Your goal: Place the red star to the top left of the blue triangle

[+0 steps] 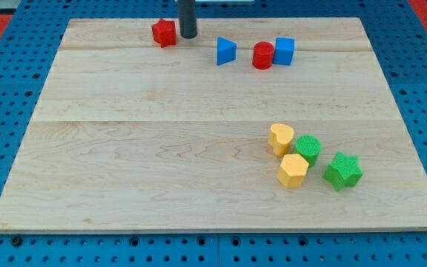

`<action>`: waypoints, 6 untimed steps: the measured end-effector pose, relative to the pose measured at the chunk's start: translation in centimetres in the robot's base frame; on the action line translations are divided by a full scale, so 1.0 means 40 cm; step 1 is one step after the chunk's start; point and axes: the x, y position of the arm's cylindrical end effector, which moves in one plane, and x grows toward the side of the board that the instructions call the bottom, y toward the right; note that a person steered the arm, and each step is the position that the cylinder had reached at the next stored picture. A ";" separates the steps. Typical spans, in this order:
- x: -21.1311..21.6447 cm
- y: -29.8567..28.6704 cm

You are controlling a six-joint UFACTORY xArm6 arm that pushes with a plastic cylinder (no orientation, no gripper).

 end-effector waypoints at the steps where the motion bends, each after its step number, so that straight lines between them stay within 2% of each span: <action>1: -0.028 0.065; 2: 0.094 -0.101; 3: 0.129 -0.163; 4: 0.112 -0.393; 5: -0.012 -0.397; 6: -0.032 -0.232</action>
